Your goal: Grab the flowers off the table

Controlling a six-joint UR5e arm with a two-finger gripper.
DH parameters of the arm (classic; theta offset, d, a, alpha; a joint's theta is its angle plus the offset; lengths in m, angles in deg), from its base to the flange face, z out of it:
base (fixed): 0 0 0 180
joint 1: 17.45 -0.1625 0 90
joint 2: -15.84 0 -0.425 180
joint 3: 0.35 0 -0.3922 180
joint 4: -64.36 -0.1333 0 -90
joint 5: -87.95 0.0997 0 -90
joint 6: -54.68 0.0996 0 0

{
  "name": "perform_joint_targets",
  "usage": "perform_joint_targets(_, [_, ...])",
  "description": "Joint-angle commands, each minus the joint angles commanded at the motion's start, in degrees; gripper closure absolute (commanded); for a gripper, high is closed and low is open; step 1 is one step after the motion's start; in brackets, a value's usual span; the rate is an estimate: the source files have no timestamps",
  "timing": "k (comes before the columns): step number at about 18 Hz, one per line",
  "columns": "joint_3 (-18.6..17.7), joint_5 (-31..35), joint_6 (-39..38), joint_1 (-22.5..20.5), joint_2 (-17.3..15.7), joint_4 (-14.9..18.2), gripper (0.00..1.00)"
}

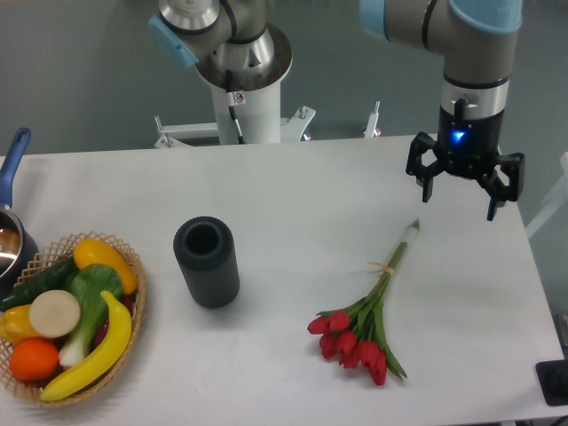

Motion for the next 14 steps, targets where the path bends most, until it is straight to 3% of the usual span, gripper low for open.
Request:
perform_joint_targets(8, [-1.22,0.09,-0.35,0.00,-0.18,-0.53,0.00])
perform_joint_targets(11, [-3.68,-0.26,-0.53,0.00,0.00,-6.05,0.00])
perform_joint_targets(14, [-4.39,-0.88,-5.52,0.17,0.17,-7.12,0.00])
